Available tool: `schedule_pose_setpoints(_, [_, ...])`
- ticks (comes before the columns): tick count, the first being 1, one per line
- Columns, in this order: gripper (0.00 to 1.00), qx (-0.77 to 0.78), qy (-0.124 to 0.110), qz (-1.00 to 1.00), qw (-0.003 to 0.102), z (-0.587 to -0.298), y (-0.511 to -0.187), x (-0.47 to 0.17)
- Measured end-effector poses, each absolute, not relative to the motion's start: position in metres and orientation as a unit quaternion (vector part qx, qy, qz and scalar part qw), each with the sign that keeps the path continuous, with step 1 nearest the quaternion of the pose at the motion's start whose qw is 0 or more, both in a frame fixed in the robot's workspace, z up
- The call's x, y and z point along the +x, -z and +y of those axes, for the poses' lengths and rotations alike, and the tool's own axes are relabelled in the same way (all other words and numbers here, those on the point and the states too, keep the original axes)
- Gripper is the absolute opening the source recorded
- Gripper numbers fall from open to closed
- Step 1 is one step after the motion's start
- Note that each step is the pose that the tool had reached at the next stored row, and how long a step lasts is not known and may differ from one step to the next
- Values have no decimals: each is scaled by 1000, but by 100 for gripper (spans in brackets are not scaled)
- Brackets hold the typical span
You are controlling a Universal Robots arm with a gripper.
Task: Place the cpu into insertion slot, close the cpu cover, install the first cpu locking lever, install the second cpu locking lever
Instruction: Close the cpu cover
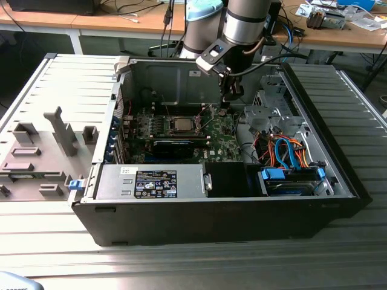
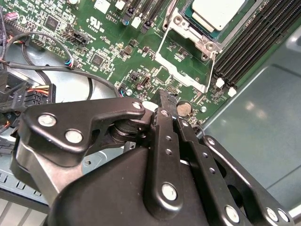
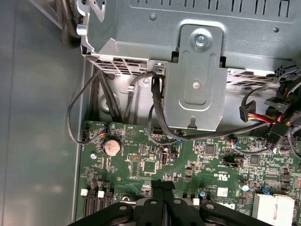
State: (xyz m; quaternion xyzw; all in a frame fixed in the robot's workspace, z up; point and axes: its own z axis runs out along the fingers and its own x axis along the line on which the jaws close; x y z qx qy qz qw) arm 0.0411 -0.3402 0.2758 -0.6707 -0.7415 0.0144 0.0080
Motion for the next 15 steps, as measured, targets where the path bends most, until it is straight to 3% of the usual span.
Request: schedule_pose_setpoints(15, [11, -671, -15, -742, 8, -340, -272, 41])
